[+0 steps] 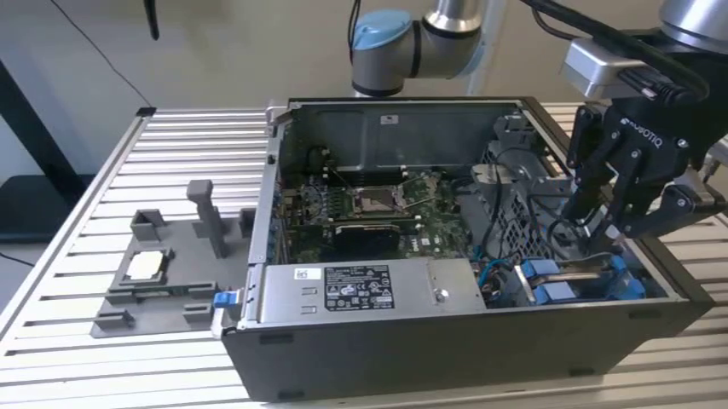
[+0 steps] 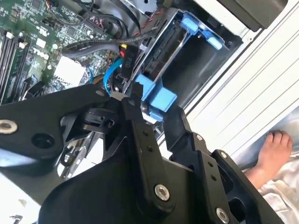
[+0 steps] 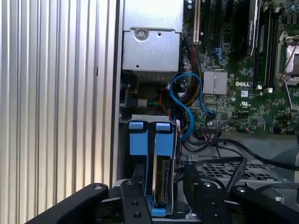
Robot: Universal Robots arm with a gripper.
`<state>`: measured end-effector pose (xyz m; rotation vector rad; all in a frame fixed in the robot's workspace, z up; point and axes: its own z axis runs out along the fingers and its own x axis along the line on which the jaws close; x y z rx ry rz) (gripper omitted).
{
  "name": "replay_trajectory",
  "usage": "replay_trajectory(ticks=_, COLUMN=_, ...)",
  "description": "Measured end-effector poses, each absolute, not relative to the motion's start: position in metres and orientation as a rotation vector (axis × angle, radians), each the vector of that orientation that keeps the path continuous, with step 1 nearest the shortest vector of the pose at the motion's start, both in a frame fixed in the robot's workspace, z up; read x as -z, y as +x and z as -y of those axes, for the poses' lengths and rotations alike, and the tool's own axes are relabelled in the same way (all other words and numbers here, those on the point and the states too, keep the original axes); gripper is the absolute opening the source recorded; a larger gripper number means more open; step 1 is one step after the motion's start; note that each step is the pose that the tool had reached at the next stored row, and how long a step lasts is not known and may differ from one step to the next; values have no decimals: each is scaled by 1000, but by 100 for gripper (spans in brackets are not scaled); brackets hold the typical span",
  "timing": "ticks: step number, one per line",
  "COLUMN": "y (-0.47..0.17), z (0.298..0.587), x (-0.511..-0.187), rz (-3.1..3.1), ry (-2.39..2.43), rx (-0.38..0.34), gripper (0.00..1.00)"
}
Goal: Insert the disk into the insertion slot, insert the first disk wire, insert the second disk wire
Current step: 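Insert the disk into the insertion slot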
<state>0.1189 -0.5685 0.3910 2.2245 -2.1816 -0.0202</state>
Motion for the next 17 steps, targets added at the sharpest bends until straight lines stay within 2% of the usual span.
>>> replay_trajectory(ticks=17, y=119, z=568, x=-399, rz=2181, ry=2222, rx=18, gripper=47)
